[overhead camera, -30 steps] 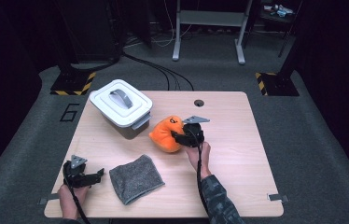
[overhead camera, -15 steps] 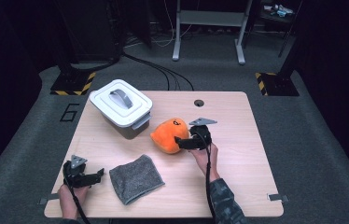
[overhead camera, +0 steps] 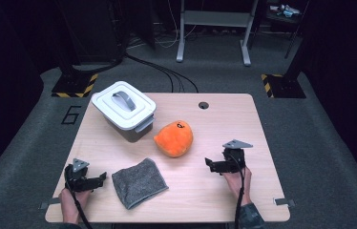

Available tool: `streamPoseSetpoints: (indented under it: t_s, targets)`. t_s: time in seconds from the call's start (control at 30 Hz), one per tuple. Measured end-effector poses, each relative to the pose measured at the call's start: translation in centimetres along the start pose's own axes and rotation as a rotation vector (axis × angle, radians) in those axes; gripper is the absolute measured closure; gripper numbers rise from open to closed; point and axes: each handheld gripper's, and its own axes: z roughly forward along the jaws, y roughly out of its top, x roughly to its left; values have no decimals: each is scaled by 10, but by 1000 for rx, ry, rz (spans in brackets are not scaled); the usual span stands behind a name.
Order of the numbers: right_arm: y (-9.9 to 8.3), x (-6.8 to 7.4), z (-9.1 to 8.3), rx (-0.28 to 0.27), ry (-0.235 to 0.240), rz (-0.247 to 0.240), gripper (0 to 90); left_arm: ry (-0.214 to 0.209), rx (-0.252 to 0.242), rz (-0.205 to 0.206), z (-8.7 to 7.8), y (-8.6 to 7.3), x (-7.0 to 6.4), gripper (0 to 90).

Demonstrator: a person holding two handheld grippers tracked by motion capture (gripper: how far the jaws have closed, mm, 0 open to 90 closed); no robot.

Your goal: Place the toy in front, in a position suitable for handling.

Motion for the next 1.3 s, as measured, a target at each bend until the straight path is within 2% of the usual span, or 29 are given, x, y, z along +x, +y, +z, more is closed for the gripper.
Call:
streamPoseSetpoints:
  t_s: [0.1, 0.17, 0.3, 0.5, 0.6, 0.7, 0.77, 0.8, 0.93, 1.07, 1.13, 1.17, 1.23, 1.3]
  targets:
    - [-19, -17, -11, 9, -31, 34, 0, -15, -6, -3, 1, 1, 0, 103]
    - [-26, -23, -16, 18, -57, 40, 0, -28, 5, -1, -1, 2, -1, 103]
    - [-43, -34, -23, 36, -102, 56, 4, -33, -24, 3, -10, 3, -7, 103]
    - [-54, -41, -25, 53, -144, 52, 6, -50, -88, 30, -32, 14, -20, 104]
    - [-55, -42, -23, 68, -165, 35, 7, -71, -110, 60, -44, 23, -30, 104]
    - [-56, -43, -22, 72, -172, 36, 7, -105, -128, 69, -50, 29, -38, 104]
    - [-56, -44, -21, 77, -181, 35, 6, -130, -126, 99, -53, 33, -48, 104]
    - [-57, -45, -22, 82, -185, 26, 6, -146, -122, 113, -53, 34, -53, 104]
    - [-59, -48, -22, 80, -190, 42, 5, -200, -106, 150, -48, 37, -73, 104]
    - [-62, -51, -21, 93, -208, 39, 7, -256, -68, 199, -37, 39, -94, 107]
    - [-63, -52, -21, 88, -209, 56, 6, -278, -43, 215, -31, 38, -103, 107]
    - [-63, -53, -21, 86, -206, 42, 7, -279, -36, 222, -28, 37, -105, 107]
    - [-63, -53, -21, 89, -200, 48, 7, -278, -17, 238, -21, 36, -112, 106]
    - [-64, -53, -21, 89, -196, 48, 10, -269, -7, 237, -17, 35, -115, 107]
